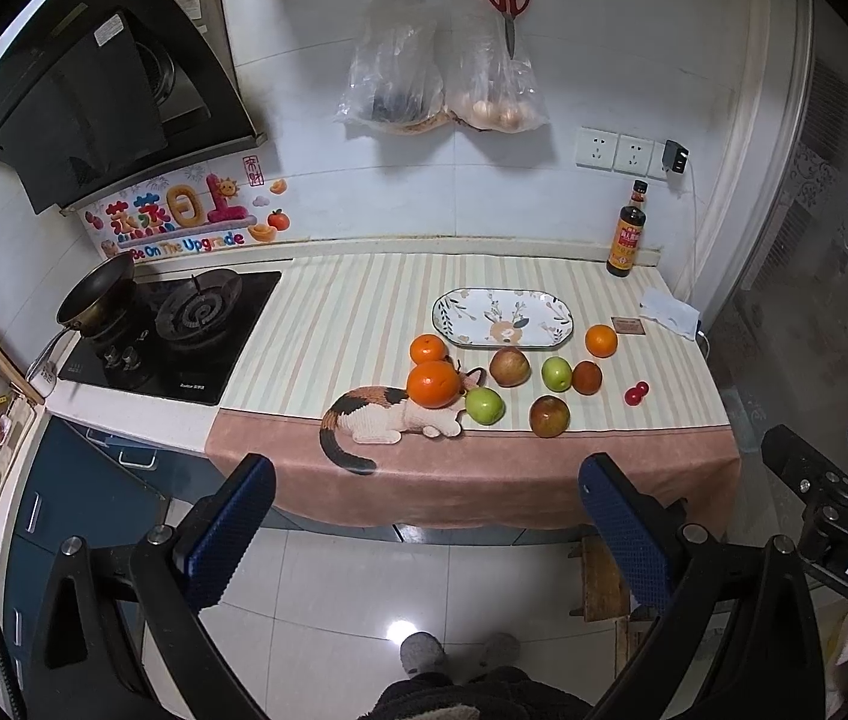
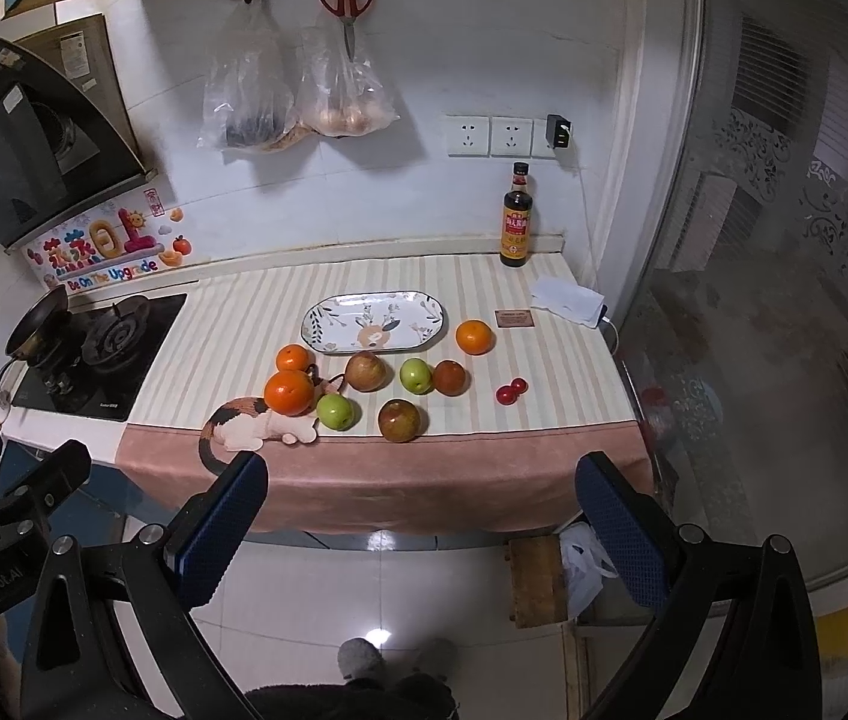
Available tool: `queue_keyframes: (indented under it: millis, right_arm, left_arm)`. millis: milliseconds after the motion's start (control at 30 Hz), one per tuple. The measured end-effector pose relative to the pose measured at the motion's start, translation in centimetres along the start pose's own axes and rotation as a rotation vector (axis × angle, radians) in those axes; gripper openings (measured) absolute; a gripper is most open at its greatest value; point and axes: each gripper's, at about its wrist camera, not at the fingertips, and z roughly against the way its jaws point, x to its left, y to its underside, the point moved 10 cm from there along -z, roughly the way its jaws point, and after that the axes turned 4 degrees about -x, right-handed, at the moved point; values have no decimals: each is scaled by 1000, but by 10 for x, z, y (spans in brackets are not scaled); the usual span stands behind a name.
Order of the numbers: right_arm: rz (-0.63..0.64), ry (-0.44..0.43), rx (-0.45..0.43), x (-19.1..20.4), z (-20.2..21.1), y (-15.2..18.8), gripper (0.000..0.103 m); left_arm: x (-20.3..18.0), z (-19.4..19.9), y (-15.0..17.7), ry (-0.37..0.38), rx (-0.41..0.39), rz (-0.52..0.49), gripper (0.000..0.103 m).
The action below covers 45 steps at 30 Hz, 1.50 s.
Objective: Organize fruits
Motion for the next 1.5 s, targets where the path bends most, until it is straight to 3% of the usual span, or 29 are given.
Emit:
queue_keyframes:
  millis: [867, 1067, 1167, 1333, 1400, 1500]
  right_arm:
    - [7, -2, 8, 5, 0, 2, 103]
    - [-47, -56, -78, 23, -8, -13, 103]
    - [-59, -40, -96, 32, -24, -16, 103]
    - [-80, -25, -54, 50, -72, -9, 103]
    - [-85, -22, -30, 54, -94, -5, 103]
    - [-100, -26, 41, 58, -140, 3, 103]
  left_arm:
    - [11, 1, 10, 17, 5, 23, 103]
    - [40, -18, -10, -48, -92, 40, 103]
    - [64, -36, -21, -59, -109, 60, 103]
    - [93, -76, -30, -58, -89, 67, 103]
    - [100, -99, -31, -64, -65, 58, 103]
    - [101, -145, -27, -46, 39, 47, 103]
